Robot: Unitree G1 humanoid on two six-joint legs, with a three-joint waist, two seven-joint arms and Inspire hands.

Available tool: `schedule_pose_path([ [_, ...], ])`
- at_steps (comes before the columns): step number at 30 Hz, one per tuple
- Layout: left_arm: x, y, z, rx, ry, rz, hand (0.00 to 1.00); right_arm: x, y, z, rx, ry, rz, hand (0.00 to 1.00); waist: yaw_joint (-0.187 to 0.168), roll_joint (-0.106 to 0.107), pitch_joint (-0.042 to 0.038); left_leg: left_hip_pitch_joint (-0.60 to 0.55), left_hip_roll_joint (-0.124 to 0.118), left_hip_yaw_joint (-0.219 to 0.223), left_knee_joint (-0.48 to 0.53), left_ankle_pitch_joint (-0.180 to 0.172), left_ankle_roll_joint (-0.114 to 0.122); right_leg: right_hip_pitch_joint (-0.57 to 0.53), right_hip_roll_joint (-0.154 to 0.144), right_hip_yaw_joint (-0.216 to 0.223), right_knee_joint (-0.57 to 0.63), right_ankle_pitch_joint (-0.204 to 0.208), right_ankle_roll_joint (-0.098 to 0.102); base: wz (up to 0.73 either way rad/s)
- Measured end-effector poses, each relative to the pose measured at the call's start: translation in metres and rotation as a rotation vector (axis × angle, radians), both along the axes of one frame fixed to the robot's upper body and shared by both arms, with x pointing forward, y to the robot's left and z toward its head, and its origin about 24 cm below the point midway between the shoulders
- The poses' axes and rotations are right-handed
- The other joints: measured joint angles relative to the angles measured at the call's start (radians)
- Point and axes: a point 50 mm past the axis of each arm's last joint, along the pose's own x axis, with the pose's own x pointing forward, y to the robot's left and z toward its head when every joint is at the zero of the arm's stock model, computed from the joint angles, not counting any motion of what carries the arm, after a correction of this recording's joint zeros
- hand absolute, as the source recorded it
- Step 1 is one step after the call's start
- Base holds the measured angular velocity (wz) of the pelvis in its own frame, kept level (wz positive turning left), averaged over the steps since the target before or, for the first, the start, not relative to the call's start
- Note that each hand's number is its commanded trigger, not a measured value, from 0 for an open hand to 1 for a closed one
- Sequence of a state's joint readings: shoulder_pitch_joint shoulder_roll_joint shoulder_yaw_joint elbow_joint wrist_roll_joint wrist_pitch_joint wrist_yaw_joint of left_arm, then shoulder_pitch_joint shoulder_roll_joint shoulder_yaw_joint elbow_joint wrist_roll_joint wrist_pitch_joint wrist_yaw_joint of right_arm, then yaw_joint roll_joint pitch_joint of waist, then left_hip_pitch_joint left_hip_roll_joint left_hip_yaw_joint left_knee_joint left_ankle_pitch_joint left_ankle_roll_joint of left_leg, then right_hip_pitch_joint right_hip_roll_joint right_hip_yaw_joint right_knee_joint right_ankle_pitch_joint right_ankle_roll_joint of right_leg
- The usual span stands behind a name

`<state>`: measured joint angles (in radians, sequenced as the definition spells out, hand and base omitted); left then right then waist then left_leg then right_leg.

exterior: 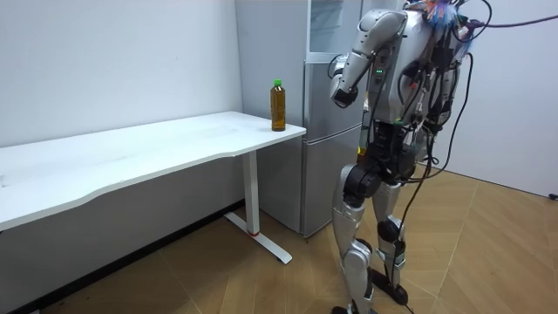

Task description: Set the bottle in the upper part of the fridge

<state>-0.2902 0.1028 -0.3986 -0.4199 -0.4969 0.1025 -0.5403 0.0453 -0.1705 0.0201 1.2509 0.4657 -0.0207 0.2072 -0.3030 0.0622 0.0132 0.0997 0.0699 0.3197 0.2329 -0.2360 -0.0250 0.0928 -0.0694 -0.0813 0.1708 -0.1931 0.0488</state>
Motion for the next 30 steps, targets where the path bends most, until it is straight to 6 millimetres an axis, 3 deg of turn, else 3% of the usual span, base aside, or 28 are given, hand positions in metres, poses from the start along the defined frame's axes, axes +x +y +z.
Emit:
schedule_pose_path([
  [5,0.000,-0.001,0.000,-0.002,0.006,0.006,0.00,-0.001,-0.003,0.000,-0.022,0.010,-0.010,0.00,-0.008,0.003,0.0011,0.020,0.013,0.041,-0.004,0.000,0.000,-0.007,0.016,0.041,-0.001,0.006,-0.007,-0.30],
  [16,0.009,-0.024,0.003,0.042,0.005,-0.055,0.00,-0.006,-0.010,0.001,-0.051,0.024,-0.023,0.00,-0.055,0.004,0.0042,0.049,0.039,0.141,-0.008,-0.008,-0.013,-0.031,0.042,0.106,0.004,0.015,-0.020,-0.25],
  [24,0.005,-0.034,0.001,0.049,0.007,-0.100,0.00,-0.013,-0.011,0.000,-0.053,0.040,-0.060,0.00,-0.074,0.005,0.0058,0.052,0.057,0.161,-0.003,-0.013,-0.023,-0.044,0.063,0.137,0.001,0.021,-0.031,-0.15],
  [30,0.008,-0.039,0.013,0.050,-0.034,-0.127,0.00,-0.010,-0.011,0.001,-0.058,0.037,-0.060,0.00,-0.073,0.013,0.0053,0.046,0.058,0.173,-0.003,-0.013,-0.024,-0.059,0.065,0.154,0.002,0.022,-0.031,-0.09],
])
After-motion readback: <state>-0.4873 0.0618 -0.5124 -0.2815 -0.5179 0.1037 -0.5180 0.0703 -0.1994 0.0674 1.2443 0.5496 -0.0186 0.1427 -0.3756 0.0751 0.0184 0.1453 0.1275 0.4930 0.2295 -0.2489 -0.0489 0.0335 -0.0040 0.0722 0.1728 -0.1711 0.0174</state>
